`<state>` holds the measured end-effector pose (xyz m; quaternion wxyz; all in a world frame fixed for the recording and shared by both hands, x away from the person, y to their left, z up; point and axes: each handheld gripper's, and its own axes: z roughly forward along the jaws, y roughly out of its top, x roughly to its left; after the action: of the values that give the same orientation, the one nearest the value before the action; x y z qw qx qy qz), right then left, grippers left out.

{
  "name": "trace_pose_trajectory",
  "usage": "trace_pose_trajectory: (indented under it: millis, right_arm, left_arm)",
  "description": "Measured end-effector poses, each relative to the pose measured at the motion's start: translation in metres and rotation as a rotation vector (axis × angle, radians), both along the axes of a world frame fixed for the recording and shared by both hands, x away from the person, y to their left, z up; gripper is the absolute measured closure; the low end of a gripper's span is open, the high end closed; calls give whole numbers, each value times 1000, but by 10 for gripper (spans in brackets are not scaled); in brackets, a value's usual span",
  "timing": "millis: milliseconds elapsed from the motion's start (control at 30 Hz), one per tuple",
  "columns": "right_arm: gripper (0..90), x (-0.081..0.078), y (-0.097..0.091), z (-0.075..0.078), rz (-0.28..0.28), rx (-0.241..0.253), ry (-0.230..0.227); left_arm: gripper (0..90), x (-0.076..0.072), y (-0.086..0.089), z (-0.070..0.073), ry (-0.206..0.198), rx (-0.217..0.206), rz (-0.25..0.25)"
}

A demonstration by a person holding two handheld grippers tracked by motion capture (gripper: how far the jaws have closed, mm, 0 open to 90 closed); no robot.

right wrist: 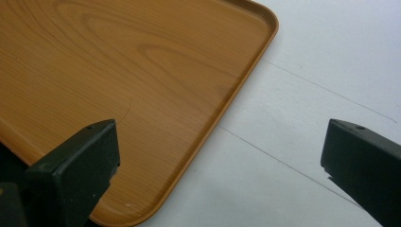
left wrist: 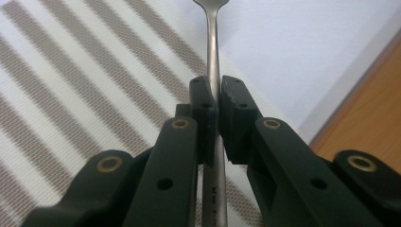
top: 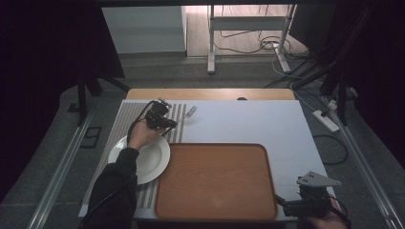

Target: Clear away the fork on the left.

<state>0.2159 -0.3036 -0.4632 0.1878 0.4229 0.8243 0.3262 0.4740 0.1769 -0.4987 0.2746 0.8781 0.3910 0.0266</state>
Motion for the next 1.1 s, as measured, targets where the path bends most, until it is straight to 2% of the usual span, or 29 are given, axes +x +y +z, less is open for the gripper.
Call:
trace_pose_trajectory:
  millis: [400, 933, 1100]
  right_arm:
    - [0, 0, 0, 0, 4, -5, -1]
    - [0, -1, -1, 1, -1, 10, -13]
    - [0, -2, -1, 1, 2, 9, -14]
  left_arm:
    - [843, -17, -38, 4, -2, 3, -58]
    - [843, -47, -53, -1, 32, -19, -80]
    - [843, -58, -56, -2, 41, 1, -84]
